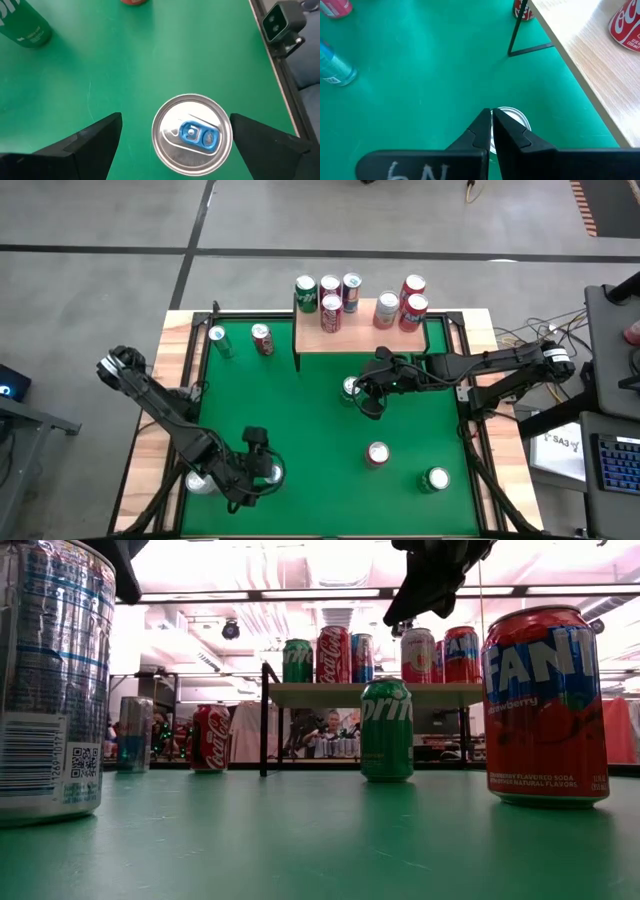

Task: Place canned beverage on shelf
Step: Put the bottom blue soda can aligned with the blue soda can on the shelf

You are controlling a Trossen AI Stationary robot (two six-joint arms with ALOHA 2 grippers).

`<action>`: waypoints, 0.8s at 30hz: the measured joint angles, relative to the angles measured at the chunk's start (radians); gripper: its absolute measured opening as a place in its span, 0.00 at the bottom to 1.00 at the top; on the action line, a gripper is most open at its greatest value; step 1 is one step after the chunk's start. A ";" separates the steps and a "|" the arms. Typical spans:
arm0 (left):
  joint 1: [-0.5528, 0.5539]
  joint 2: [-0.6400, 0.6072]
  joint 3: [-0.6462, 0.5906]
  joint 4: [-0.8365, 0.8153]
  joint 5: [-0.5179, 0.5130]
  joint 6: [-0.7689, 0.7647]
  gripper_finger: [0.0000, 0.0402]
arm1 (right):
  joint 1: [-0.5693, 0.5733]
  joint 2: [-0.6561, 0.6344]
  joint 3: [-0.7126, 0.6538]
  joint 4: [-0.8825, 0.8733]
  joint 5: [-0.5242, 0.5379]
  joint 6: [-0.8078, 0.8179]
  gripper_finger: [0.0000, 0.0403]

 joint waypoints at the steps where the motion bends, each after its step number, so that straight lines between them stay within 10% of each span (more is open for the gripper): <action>1: 0.000 0.004 -0.001 0.000 0.000 0.000 0.88 | 0.000 0.000 0.000 0.000 0.000 0.000 0.02; 24: -0.001 -0.016 -0.223 0.369 0.044 -0.057 0.79 | 0.000 0.000 -0.003 -0.001 0.000 -0.001 0.02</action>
